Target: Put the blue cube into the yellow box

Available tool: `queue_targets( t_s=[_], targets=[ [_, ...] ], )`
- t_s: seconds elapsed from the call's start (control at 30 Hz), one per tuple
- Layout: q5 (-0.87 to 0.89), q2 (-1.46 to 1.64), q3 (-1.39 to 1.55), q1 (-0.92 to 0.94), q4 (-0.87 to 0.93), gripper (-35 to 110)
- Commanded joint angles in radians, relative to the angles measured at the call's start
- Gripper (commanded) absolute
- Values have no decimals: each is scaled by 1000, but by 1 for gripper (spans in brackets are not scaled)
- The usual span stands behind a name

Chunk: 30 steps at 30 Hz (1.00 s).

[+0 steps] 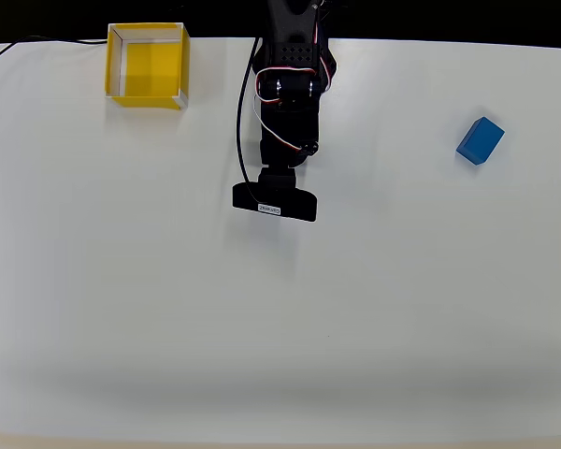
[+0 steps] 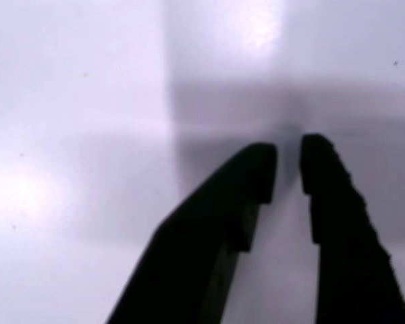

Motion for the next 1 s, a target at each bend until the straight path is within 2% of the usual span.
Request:
queue_targets(
  t_s=[0.0,0.67,0.97],
  targets=[
    [-21,17,26,12,11,0],
    [-43,15,26,0,12,1],
    [107,-153,-281,-140,-172,19]
  ],
)
